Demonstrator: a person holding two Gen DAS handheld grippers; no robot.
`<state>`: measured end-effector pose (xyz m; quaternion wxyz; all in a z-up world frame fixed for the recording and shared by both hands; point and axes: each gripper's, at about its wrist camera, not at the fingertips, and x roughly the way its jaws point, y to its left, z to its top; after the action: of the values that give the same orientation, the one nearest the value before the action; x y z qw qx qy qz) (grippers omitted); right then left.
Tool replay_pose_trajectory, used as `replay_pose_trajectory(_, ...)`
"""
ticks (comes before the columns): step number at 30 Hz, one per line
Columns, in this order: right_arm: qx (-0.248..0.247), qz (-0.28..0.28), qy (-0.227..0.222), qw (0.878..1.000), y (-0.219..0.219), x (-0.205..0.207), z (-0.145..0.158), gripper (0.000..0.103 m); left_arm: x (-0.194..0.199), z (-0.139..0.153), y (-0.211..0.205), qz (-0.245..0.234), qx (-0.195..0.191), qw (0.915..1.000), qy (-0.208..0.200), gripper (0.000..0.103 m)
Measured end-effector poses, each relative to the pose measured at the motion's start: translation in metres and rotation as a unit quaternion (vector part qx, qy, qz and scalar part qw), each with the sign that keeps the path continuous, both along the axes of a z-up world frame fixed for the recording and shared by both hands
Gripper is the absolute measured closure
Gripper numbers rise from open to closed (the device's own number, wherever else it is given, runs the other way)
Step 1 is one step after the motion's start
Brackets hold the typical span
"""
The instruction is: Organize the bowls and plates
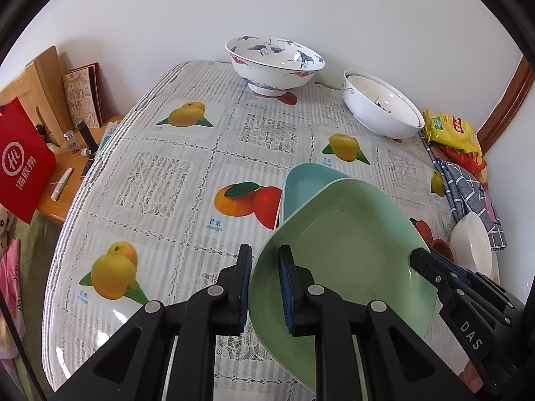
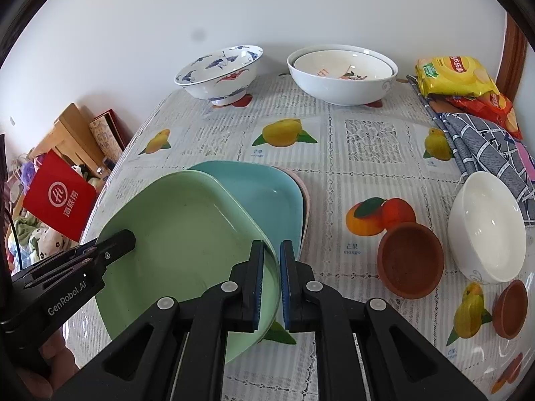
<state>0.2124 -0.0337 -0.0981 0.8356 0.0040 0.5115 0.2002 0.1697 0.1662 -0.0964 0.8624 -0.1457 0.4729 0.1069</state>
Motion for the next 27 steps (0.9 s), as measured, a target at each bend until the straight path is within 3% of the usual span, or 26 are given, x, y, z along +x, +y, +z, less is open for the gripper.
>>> replay_pose_trajectory(27,-0.004,0.075,-0.019,0.997,0.014,0.075,-0.02,0.09,0.047,-0.019,-0.009,0.025,-0.001,0.9993,0.028,0.087)
